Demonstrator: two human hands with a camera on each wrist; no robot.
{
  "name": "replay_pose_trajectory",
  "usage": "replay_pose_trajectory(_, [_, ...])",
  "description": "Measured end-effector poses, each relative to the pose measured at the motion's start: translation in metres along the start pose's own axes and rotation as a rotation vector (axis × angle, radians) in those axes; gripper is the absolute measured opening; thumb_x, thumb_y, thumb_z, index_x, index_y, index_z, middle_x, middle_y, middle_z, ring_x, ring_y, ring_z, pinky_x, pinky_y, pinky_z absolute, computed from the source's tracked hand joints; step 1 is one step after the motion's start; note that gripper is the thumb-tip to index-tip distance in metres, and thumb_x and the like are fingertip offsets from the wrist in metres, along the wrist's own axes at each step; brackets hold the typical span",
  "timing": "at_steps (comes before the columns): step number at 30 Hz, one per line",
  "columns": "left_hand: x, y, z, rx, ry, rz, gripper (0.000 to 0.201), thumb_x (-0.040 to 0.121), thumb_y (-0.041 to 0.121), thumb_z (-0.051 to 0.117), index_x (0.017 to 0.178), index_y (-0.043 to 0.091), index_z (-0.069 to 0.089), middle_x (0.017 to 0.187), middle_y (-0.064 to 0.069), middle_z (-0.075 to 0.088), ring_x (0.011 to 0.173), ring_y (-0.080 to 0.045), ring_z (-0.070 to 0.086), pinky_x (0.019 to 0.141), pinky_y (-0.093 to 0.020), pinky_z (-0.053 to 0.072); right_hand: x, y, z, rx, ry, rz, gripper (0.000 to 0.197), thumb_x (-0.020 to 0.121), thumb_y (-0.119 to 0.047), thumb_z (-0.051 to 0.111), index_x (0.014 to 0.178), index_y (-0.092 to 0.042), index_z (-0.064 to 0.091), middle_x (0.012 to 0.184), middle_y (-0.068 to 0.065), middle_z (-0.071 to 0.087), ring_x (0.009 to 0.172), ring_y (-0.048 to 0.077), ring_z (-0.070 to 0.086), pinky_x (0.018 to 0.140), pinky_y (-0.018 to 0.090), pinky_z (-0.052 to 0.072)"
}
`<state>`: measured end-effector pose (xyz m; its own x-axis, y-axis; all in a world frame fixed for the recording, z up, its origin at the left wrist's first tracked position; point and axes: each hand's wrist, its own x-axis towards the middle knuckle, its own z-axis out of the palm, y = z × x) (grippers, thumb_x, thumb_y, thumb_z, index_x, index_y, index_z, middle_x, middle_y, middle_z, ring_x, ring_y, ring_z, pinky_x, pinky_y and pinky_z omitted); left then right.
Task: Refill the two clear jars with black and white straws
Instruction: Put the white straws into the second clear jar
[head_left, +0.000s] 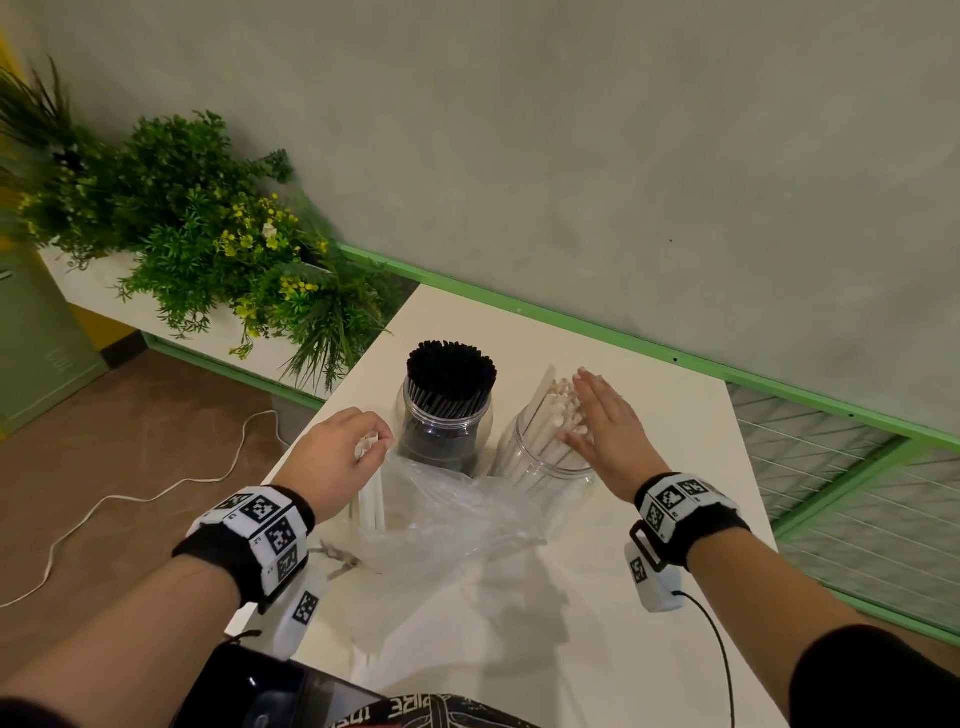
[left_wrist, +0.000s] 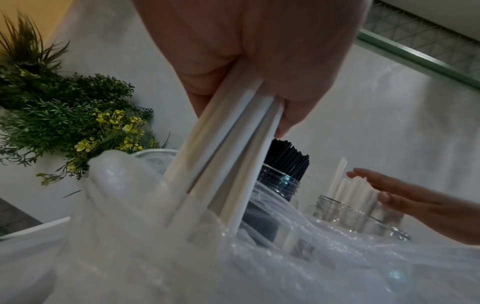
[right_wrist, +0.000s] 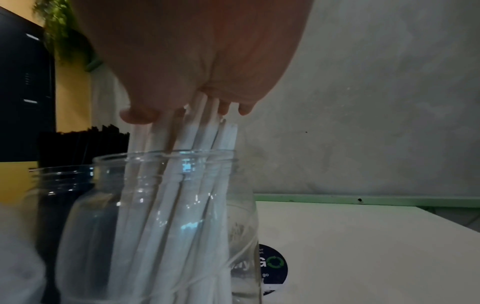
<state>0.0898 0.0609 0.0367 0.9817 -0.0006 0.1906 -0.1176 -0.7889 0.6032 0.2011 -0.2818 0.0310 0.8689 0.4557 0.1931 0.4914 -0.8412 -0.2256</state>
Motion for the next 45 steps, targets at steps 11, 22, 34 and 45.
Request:
replay_pose_trajectory(11, [-0.004,-0.003,-0.001,0.003,0.015,0.002,0.008,0.091,0.021,0.056,0.087,0.028,0.058,0.091,0.005,0.059,0.082,-0.015,0.056,0.070,-0.029,0.040,0.036,-0.018,0.000,0.010,-0.064,-0.083,0.085,0.082,-0.073,0.043,0.150,-0.030,0.016,0.155,-0.004,0.024,0.139,0.018,0.026,0.111,0.039,0.031])
replay_pose_trajectory(22, [-0.006,-0.009,0.001,0.001,0.022,0.004,0.011,0.091,0.024,0.055,0.085,0.033,0.055,0.091,0.007,0.059,0.080,-0.013,0.056,0.069,-0.028,0.041,0.037,-0.021,0.011,-0.080,0.075,0.023,0.056,0.084,-0.063,0.051,0.134,-0.038,0.043,0.137,-0.005,0.045,0.124,0.025,0.040,0.102,0.047,0.039])
replay_pose_trajectory(34, [-0.005,-0.012,0.002,-0.015,0.008,0.014,0.024,0.080,0.052,0.033,0.084,0.037,0.052,0.089,0.011,0.057,0.079,-0.008,0.055,0.066,-0.025,0.039,0.056,-0.015,-0.001,-0.044,0.280,-0.037,0.033,0.086,-0.048,0.054,0.101,-0.023,0.069,0.104,-0.003,0.062,0.096,0.026,0.050,0.080,0.039,0.047])
replay_pose_trajectory(45, [-0.002,-0.008,0.002,-0.007,-0.002,-0.006,0.022,0.081,0.049,0.035,0.084,0.036,0.053,0.090,0.010,0.058,0.079,-0.010,0.056,0.068,-0.028,0.042,0.056,-0.008,-0.002,0.098,0.064,-0.049,0.035,0.096,-0.039,0.050,0.130,-0.030,0.055,0.124,-0.001,0.054,0.114,0.023,0.047,0.098,0.041,0.041])
